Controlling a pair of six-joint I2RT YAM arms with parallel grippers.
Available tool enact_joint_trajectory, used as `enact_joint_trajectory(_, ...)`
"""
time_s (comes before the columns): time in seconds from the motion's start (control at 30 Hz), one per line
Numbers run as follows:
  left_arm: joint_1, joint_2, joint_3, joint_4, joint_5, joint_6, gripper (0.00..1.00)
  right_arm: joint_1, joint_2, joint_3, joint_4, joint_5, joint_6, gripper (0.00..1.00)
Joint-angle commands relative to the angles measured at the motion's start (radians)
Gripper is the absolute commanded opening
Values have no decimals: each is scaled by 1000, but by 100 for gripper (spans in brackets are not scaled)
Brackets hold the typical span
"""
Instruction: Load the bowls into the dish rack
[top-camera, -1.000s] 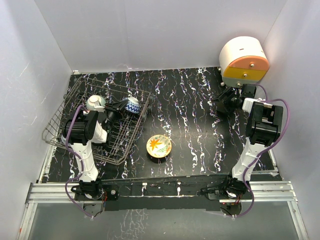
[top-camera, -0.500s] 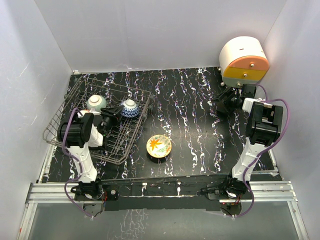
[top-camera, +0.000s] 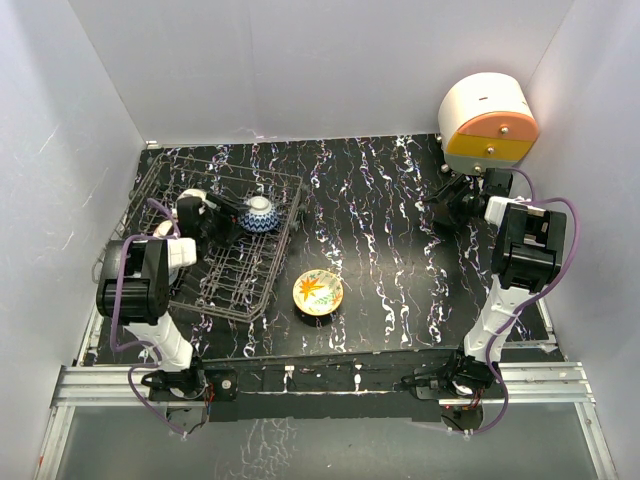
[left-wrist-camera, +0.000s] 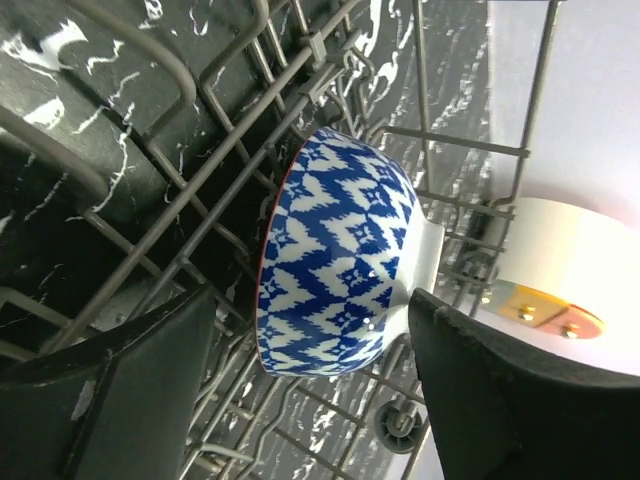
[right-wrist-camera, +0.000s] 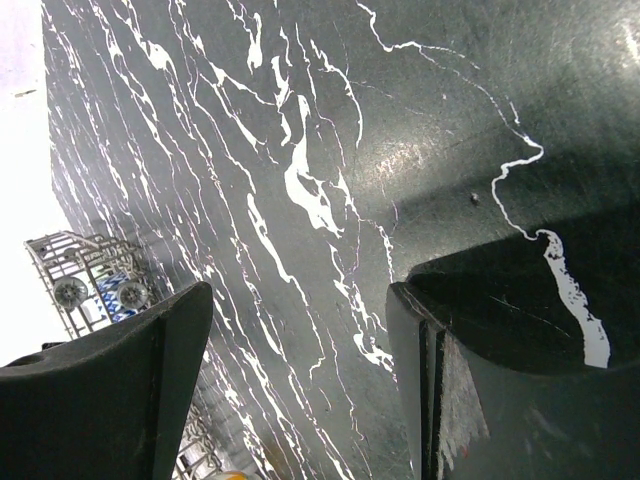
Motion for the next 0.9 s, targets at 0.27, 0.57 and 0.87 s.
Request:
enact_joint_trajectory(0.27, -14, -117, 130, -657, -121, 220, 90, -2, -6, -34, 62, -10, 2, 73)
enact_joint_trajectory(0.57, -15, -270, 338, -825, -116, 340, 97, -2, -16, -50, 86, -18, 20, 73)
enact_joint_trajectory(0.87, -291, -230, 618, -954, -271, 547, 97, -2, -24, -49, 87, -16, 28, 73)
